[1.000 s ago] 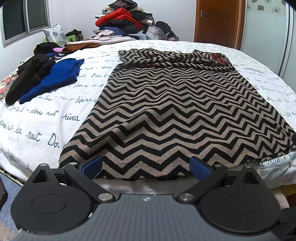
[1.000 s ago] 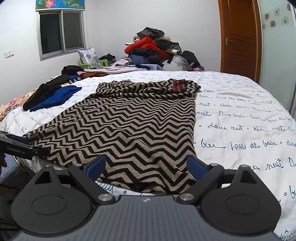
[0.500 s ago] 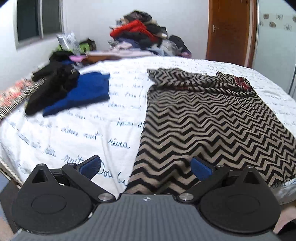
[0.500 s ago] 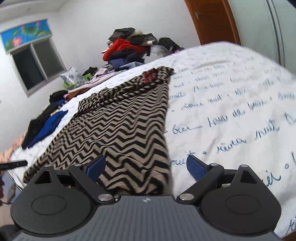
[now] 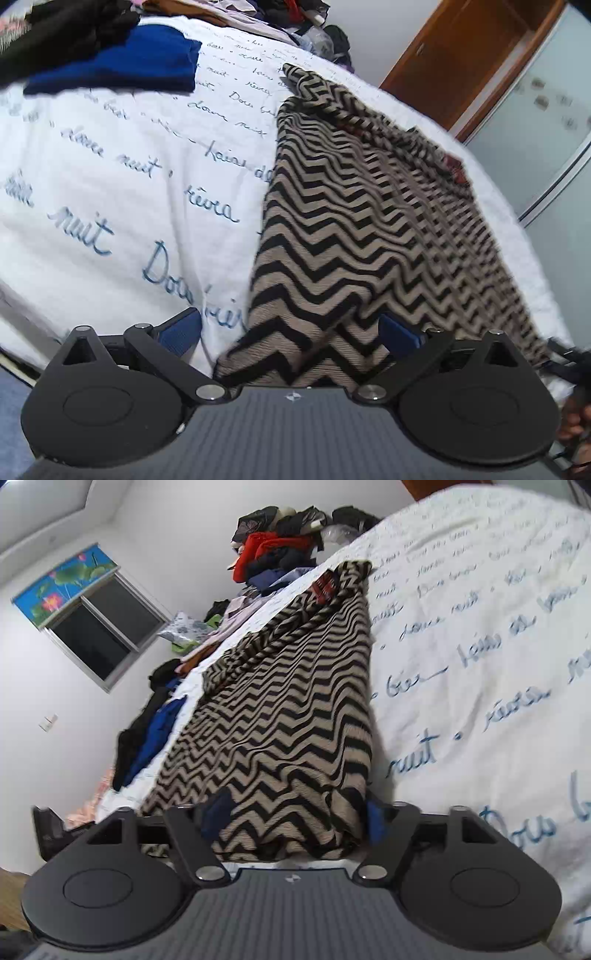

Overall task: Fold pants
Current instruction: 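Grasp the dress hem with the right gripper while the left gripper grasps it too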

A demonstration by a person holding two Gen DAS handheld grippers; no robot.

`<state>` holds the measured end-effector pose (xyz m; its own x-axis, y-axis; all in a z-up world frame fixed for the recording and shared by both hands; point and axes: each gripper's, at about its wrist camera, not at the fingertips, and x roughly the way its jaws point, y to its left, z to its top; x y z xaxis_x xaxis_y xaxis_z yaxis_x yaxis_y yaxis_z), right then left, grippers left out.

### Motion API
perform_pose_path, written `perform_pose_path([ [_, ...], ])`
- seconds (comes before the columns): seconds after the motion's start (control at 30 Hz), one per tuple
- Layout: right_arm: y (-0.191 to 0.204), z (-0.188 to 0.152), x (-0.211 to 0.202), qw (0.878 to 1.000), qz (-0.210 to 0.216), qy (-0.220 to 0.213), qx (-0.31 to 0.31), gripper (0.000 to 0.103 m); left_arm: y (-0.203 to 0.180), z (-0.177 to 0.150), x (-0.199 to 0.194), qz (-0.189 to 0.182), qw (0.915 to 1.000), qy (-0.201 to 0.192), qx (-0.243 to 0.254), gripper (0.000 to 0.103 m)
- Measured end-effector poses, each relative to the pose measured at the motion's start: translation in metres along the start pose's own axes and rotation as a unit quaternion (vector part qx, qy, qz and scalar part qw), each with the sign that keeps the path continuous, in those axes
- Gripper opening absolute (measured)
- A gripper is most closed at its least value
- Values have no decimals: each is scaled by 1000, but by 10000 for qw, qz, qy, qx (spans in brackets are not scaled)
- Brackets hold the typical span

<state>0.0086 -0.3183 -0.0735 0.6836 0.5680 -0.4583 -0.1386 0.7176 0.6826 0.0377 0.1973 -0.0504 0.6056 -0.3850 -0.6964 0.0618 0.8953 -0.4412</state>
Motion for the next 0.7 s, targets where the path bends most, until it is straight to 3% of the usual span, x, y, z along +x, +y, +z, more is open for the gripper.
perform_pose_path([
  [0.03,-1,0,2,9999,61,38,78,57,1,0,-2,-165,9998,-3,-130,90],
  [0.1,-4,1,7,9996,159,75,210,44,1,0,-3,-377,9991,29,-215,58],
  [0.13,-5,1,9,9995,172,86,260,32,1,0,-2,-433,9987,99,-250,47],
  [0.17,-6,1,11,9994,148,90,290,24,1,-1,-1,-442,9985,147,-297,25],
  [0.2,-7,1,12,9994,124,84,298,20,1,-1,2,-443,9983,186,-328,14],
  [0.3,-7,0,10,9995,129,-7,279,10,-3,-4,-1,-486,9984,93,-256,9],
  [0.7,16,44,-7,9979,281,-543,-203,7,-48,24,-23,-696,9968,-394,25,8],
])
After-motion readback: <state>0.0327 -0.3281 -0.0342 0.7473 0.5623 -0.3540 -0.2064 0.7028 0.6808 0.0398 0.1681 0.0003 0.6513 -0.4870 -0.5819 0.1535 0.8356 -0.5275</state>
